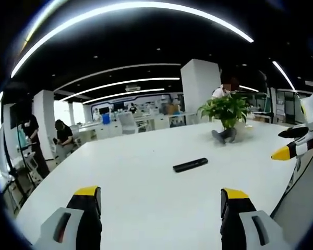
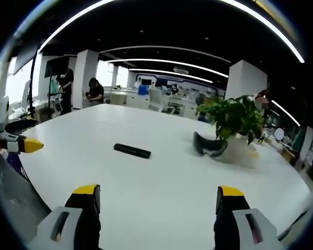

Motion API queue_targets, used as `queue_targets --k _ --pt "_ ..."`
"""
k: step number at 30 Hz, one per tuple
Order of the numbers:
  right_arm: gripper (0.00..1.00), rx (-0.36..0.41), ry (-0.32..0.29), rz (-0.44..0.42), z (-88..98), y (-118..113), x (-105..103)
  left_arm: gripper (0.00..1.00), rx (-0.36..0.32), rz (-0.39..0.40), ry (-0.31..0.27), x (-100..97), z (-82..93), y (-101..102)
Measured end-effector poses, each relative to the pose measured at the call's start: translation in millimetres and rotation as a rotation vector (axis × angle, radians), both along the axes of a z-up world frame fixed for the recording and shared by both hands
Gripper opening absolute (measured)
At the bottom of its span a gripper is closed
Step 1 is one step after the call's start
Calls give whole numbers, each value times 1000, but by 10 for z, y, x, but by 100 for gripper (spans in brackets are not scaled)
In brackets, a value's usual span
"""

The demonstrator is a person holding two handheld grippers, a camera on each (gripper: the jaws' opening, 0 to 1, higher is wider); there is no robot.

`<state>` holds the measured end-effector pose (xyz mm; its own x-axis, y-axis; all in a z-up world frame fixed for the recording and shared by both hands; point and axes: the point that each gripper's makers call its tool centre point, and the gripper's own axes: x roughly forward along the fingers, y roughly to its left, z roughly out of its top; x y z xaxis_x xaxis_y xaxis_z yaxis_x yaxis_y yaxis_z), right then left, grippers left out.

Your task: Press the specified remote control buttons in sequence, fully releasing each button before pressing the next.

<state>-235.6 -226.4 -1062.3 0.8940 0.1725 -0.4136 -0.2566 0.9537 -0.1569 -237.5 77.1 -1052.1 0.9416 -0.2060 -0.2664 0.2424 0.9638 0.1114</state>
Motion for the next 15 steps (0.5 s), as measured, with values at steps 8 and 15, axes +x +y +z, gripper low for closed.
queue_targets --k 8,15 --pt "91 -7 6 16 -14 30 -12 98 10 2 -6 -6 10 7" --pt "91 -10 1 12 -4 22 -10 98 9 15 -12 -4 25 36"
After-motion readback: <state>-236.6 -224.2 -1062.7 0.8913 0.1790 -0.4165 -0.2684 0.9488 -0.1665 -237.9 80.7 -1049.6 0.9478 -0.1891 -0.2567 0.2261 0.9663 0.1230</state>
